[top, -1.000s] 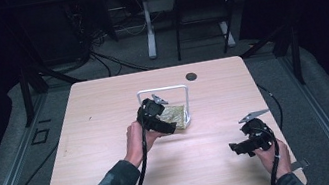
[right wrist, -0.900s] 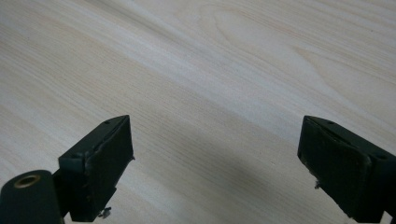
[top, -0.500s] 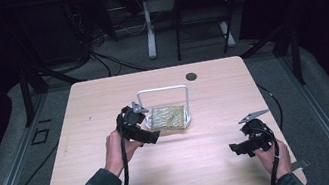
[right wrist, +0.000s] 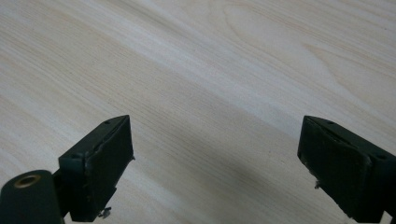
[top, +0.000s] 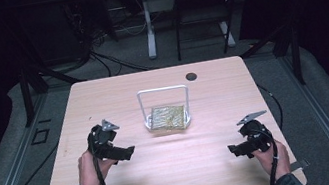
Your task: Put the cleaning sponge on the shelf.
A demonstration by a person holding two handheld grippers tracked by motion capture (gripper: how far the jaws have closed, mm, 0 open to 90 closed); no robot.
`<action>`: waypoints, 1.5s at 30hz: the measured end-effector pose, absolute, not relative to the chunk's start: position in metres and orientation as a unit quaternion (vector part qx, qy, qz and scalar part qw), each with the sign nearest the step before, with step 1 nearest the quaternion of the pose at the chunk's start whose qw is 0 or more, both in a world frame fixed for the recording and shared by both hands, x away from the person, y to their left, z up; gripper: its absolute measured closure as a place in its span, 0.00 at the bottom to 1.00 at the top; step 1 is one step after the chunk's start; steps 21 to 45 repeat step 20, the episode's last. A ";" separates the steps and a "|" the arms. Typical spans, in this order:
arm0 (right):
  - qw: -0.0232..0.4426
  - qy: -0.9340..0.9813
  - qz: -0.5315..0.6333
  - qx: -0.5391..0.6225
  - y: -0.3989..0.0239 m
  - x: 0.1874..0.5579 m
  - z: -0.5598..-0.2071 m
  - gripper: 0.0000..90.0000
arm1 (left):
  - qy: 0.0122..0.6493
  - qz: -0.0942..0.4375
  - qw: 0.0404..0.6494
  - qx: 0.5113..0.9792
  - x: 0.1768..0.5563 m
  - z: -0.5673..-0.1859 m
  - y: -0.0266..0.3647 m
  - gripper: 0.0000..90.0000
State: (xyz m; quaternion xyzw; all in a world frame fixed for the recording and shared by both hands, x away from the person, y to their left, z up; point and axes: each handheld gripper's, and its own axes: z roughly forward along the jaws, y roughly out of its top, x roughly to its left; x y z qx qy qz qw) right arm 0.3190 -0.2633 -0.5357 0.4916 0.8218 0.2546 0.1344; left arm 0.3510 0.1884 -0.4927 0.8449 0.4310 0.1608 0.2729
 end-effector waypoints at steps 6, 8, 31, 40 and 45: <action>0.133 0.821 0.254 0.494 -0.264 0.319 -0.537 0.11 | 0.436 0.144 0.266 0.847 0.342 -0.516 0.213 0.00; 0.133 0.821 0.254 0.494 -0.264 0.319 -0.537 0.11 | 0.440 0.144 0.258 0.848 0.342 -0.519 0.219 0.00; 0.127 0.826 0.246 0.491 -0.264 0.321 -0.539 0.11 | 0.456 0.123 0.256 0.843 0.353 -0.533 0.230 0.00; 0.127 0.826 0.246 0.491 -0.264 0.321 -0.539 0.11 | 0.456 0.123 0.256 0.843 0.353 -0.533 0.230 0.00; 0.127 0.826 0.246 0.491 -0.264 0.321 -0.539 0.11 | 0.456 0.123 0.256 0.843 0.353 -0.533 0.230 0.00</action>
